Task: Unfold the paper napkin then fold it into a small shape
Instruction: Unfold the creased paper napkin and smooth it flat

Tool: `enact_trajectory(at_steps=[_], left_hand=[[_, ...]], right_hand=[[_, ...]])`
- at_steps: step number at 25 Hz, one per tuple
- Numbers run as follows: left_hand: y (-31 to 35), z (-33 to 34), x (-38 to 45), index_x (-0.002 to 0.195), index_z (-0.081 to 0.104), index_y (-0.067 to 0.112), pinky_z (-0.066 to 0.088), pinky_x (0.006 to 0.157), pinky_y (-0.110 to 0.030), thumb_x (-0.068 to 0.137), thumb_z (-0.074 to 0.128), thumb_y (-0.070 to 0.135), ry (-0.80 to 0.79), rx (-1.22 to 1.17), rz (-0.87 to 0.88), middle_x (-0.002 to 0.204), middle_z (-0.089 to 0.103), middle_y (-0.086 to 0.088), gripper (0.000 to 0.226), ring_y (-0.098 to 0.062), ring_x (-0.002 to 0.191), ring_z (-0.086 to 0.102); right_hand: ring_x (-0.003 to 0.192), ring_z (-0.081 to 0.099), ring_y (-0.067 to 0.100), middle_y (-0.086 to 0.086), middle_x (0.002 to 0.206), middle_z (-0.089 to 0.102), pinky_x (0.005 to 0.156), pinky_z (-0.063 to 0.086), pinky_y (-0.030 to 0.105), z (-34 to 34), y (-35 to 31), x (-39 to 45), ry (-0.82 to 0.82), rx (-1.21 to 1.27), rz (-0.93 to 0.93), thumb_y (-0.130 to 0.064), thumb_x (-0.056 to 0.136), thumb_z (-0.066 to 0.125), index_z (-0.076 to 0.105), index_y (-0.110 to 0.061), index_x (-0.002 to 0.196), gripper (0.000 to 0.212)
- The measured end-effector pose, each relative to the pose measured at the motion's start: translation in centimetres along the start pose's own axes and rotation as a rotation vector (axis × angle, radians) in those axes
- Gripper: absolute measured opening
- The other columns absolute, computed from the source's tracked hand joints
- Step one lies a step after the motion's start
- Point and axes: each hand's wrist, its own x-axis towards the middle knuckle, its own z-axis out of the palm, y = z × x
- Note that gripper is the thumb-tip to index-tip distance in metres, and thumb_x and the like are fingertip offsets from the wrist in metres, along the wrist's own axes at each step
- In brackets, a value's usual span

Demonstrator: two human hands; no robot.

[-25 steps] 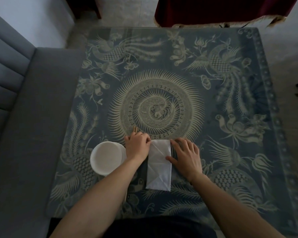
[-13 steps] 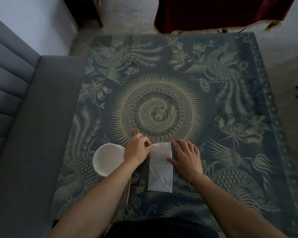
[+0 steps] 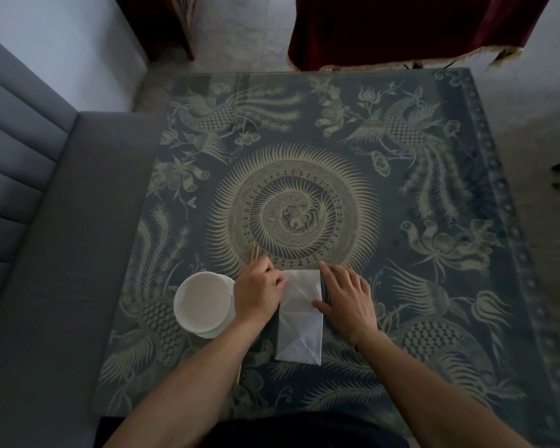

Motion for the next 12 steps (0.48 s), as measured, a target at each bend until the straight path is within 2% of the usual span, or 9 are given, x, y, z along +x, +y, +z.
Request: enact_trajectory(at_steps=[3, 6, 12], left_hand=[[0.1, 0.5, 0.1, 0.081, 0.076, 0.012, 0.046, 0.058, -0.033, 0.085, 0.074, 0.025, -0.066, -0.052, -0.156, 0.083, 0.057, 0.001, 0.014, -0.018, 0.079, 0.055], [-0.2, 0.7, 0.7, 0.087, 0.077, 0.020, 0.047, 0.064, -0.031, 0.086, 0.073, 0.031, -0.092, -0.114, -0.263, 0.093, 0.058, 0.006, 0.011, -0.017, 0.084, 0.058], [-0.3, 1.5, 1.8, 0.095, 0.077, 0.023, 0.049, 0.077, -0.036, 0.089, 0.070, 0.032, -0.162, 0.028, -0.286, 0.104, 0.061, 0.000, 0.013, -0.022, 0.098, 0.057]], right_hand=[[0.139, 0.030, 0.025, 0.000, 0.149, 0.036, 0.113, 0.027, 0.046, 0.1, 0.1, -0.1, -0.009, -0.012, -0.024, -0.054, 0.087, 0.065, 0.016, -0.035, 0.156, 0.087], [0.140, 0.028, 0.025, 0.000, 0.150, 0.036, 0.114, 0.025, 0.047, 0.1, 0.1, 0.0, -0.011, -0.020, -0.026, -0.055, 0.088, 0.062, 0.023, -0.034, 0.154, 0.080], [0.139, 0.031, 0.027, 0.002, 0.148, 0.039, 0.114, 0.027, 0.048, 0.2, 0.2, 0.0, 0.001, -0.024, -0.032, -0.054, 0.087, 0.064, 0.037, -0.031, 0.148, 0.071]])
